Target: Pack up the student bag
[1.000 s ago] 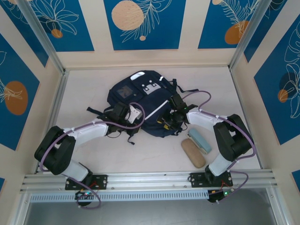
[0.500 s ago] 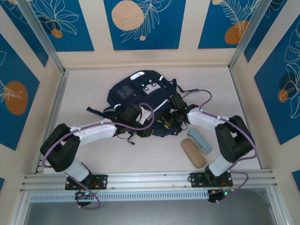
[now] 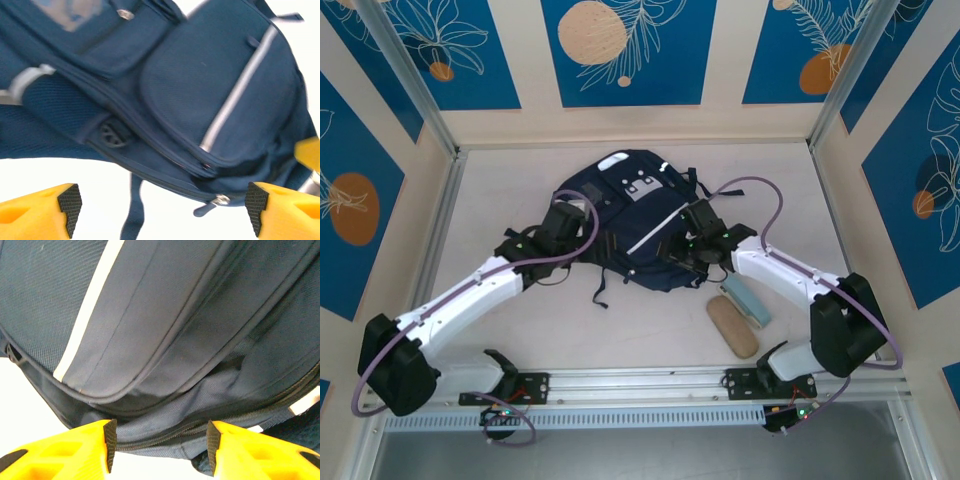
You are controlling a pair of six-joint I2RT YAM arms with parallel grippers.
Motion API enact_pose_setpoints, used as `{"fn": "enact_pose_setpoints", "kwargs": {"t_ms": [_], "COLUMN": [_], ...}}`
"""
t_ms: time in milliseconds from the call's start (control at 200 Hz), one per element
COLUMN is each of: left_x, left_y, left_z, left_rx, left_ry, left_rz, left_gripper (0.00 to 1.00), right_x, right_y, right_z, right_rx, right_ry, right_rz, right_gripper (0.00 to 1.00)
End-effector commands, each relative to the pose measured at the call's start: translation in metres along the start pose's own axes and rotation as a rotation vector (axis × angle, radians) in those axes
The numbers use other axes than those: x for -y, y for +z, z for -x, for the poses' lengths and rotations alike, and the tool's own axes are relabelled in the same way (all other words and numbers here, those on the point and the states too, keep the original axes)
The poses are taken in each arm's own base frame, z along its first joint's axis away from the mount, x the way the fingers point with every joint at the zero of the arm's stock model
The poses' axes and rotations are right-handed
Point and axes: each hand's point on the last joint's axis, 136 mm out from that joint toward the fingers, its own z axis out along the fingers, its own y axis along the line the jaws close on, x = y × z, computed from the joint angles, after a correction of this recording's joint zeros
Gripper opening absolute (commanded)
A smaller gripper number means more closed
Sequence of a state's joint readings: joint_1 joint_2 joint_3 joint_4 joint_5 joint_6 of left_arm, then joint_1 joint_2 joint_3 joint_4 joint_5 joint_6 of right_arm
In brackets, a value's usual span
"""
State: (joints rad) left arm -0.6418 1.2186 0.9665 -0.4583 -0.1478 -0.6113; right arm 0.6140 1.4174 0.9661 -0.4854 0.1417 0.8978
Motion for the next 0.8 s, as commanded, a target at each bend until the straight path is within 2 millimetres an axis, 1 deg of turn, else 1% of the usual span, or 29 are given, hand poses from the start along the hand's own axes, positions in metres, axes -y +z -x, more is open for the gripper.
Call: {"fn": "enact_pose_setpoints", "kwargs": {"t_ms": [0, 145, 265, 340, 385, 500, 720, 795], "left_x": [-0.04, -0.06, -0.074, -0.081, -0.083, -0.085, -0.085, -0.084], "left_y": [-0.002, 0.002, 0.003, 0.004, 0.004, 0.006, 0.008, 0.01], "left_z": [-0.01, -0.016, -0.019, -0.023, -0.025, -0.031, -0.04, -0.042], "left_rx": [-0.012, -0.004, 0.012, 0.013, 0.009, 0.001, -0.01, -0.017], "left_ry": [-0.134, -0.265, -0.332, -0.356, -0.363, -0.382, -0.41, -0.412], "left_rz": [0.128, 0.124, 0.133, 0.145, 0.142, 0.126, 0.092, 0.084], "left_gripper": [0.89, 0.92, 0.96, 0.99, 0.99, 0.99, 1.0, 1.0], "right_x": [-0.012, -0.035, -0.054, -0.061, -0.065, -0.068, -0.061, -0.055], "right_y": [-0.015, -0.009, 0.008, 0.021, 0.028, 0.041, 0.058, 0.063], "right_z": [-0.006, -0.03, -0.05, -0.059, -0.061, -0.059, -0.053, -0.051], "right_rx": [0.053, 0.082, 0.059, 0.039, 0.04, 0.056, 0.078, 0.081], "right_ry": [-0.117, -0.161, -0.185, -0.191, -0.201, -0.199, -0.155, -0.143], "right_rz": [-0.082, -0.149, -0.183, -0.221, -0.247, -0.315, -0.425, -0.473], "right_gripper": [0.53, 0.52, 0.5, 0.44, 0.42, 0.4, 0.38, 0.37]}}
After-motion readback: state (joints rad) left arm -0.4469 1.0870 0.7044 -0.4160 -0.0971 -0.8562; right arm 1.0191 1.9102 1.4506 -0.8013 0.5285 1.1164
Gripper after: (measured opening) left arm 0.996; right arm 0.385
